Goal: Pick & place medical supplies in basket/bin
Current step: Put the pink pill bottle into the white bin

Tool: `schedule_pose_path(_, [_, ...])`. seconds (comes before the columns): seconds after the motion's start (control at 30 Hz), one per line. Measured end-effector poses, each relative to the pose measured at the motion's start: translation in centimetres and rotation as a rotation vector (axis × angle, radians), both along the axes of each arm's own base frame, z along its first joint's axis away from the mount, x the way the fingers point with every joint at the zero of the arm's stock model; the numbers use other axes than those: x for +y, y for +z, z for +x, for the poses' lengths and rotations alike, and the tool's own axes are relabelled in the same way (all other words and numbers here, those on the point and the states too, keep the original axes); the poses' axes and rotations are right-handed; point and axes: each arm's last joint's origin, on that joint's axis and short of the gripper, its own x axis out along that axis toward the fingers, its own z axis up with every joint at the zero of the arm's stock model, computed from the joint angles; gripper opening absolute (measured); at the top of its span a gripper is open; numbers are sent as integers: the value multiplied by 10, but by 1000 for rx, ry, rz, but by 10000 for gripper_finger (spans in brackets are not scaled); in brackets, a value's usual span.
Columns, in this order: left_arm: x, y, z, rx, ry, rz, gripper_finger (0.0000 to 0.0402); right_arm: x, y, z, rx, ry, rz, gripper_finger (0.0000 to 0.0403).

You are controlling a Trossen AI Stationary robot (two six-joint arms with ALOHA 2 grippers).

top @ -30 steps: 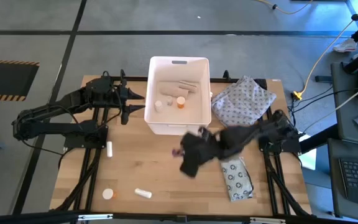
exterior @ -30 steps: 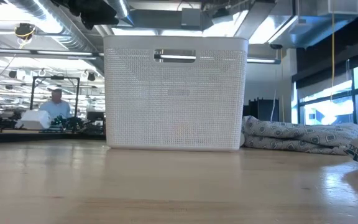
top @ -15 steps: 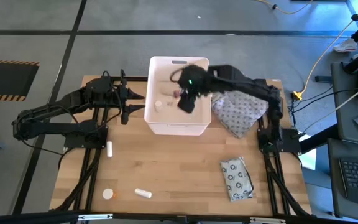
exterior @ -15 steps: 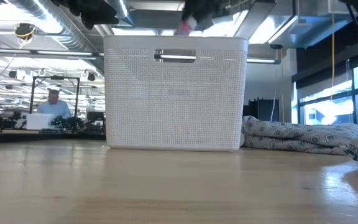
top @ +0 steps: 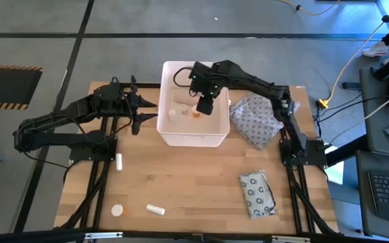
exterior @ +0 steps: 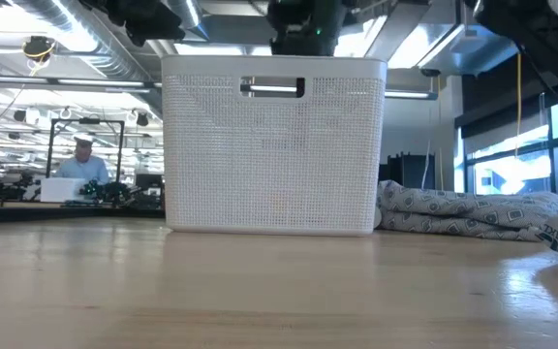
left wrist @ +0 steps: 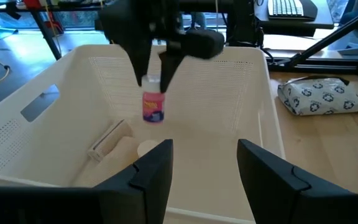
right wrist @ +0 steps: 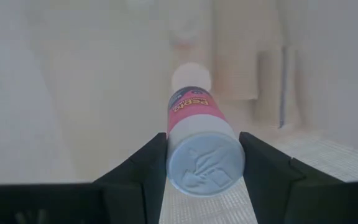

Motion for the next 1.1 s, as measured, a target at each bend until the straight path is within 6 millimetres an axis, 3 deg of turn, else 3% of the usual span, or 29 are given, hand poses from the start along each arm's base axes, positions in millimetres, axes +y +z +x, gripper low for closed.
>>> schedule_pose_path(0.2, [0,0,0,1,6,1,171,-3,-30,7,134,15,48,171])
schedule_pose_path(0.6, [0,0,0,1,5,2,171,-14,-77,24,241,107,54,171])
schedule_pose_path(0.83, [0,0,0,2,5,2,171,-21,-94,29,262,99,60,171])
schedule_pose_path(1.1, [0,-3,-1,34,5,-11,171,-22,-93,30,241,69,56,184])
